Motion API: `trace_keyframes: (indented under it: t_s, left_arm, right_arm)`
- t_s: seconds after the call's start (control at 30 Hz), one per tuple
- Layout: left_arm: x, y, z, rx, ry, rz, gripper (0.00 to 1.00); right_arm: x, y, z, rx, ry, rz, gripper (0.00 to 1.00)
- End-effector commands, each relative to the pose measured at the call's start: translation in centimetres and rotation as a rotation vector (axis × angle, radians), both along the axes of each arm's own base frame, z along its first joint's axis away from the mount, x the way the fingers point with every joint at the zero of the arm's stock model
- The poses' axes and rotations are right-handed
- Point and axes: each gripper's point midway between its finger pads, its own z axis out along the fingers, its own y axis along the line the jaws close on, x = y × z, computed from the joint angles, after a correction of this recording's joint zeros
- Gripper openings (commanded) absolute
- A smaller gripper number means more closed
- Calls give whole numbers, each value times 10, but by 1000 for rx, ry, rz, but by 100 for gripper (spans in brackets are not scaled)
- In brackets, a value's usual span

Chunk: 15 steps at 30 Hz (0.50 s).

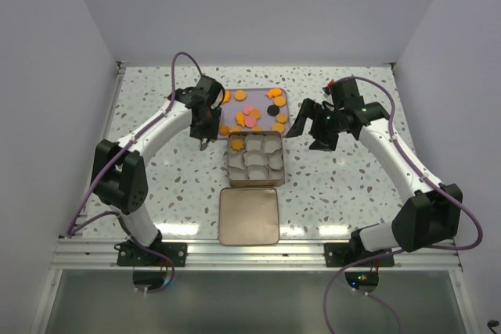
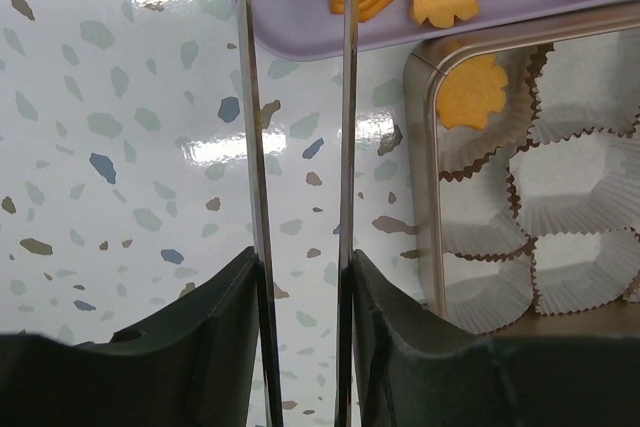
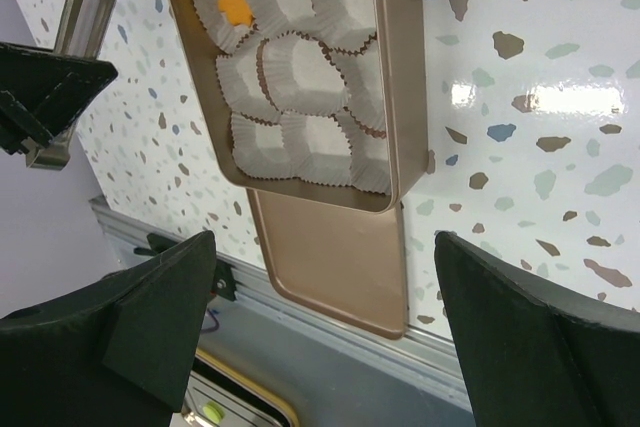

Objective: Pack the cookies

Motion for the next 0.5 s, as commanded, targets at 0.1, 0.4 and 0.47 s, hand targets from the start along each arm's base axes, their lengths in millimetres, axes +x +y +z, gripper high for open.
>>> trace_keyframes:
  t_s: [0.1,0.4,0.47]
  left_arm:
    - [9,-1,17,-23,-48,10,38]
    - [19,-29,82,-189,-182,-85,34]
    - [11,-37,94,-244,-197,-120,33]
  right_arm:
    - [2,3,12,22,-21,19,93]
    - [4,0,15,2,-27,15,93]
    - [4,-1,16,-5,-29,12,93]
